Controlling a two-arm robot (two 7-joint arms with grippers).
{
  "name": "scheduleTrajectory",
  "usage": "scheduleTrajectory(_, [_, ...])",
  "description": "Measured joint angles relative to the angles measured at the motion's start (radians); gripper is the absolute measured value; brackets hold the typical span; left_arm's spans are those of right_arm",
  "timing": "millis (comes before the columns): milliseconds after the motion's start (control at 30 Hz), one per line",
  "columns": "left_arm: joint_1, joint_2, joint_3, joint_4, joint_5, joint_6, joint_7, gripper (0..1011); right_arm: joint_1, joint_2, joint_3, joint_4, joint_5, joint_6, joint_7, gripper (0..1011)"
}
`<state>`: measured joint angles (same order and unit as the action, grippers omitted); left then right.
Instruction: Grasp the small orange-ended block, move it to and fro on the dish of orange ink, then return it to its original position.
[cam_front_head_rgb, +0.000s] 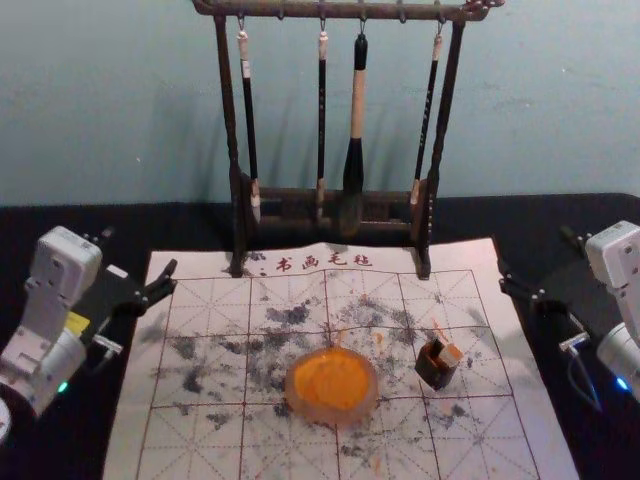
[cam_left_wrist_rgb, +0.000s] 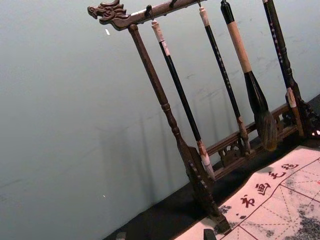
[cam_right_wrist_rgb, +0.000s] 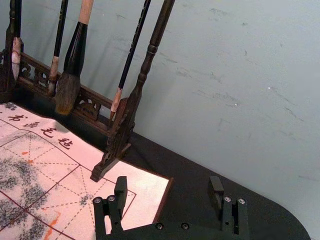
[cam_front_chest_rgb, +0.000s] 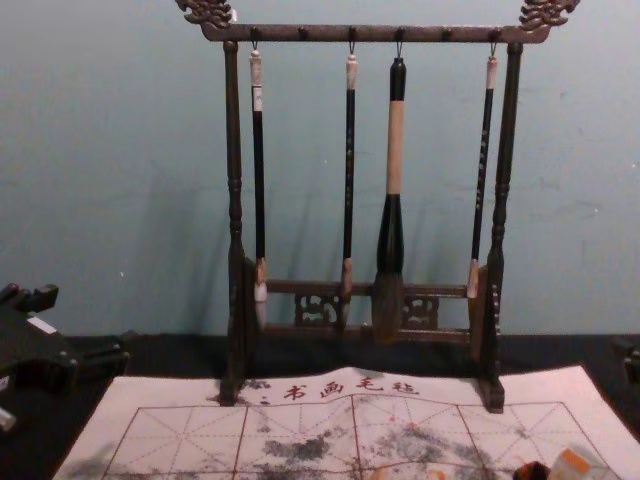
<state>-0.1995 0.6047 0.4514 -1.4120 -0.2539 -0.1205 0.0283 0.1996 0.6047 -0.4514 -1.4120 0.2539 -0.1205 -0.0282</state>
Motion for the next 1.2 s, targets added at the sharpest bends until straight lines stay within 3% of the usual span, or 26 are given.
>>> scheduleTrajectory(900, [0.000,0.000,0.000,0.000,0.000,0.000,0.000,1001,0.000,0.000,0.000,0.000,0.000,0.000,0.000,1002])
scheduleTrajectory(1200, [0.000,0.000,0.000,0.000,0.000,0.000,0.000,1001,-0.028,0.014,0.036,-0.033,0.011,-0.042,0.048,1002])
